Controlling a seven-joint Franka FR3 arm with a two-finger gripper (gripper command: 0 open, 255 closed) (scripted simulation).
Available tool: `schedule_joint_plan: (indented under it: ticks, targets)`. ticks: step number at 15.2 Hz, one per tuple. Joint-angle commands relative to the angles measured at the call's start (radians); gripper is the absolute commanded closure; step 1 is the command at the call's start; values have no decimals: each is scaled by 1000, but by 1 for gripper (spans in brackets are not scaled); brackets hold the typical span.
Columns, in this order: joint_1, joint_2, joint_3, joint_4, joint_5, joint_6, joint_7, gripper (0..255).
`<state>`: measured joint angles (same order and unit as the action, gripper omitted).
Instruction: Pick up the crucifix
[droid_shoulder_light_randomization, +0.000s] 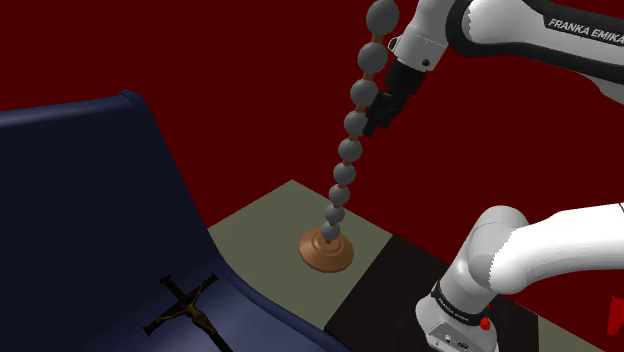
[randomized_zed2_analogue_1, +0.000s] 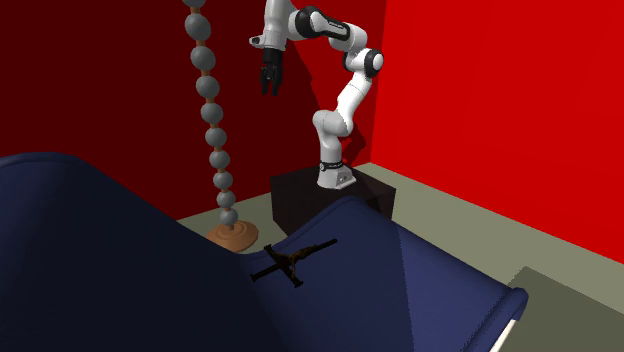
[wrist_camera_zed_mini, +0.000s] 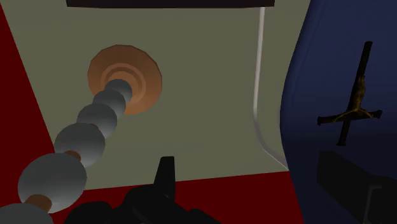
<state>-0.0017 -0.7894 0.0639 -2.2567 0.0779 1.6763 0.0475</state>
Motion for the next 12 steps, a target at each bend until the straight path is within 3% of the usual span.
schedule_joint_plan:
  ticks: [1,12]
  targets:
    - [0,0,0,0,0,0,0,0]
    - [54,107,203,-155,84,282,168,0]
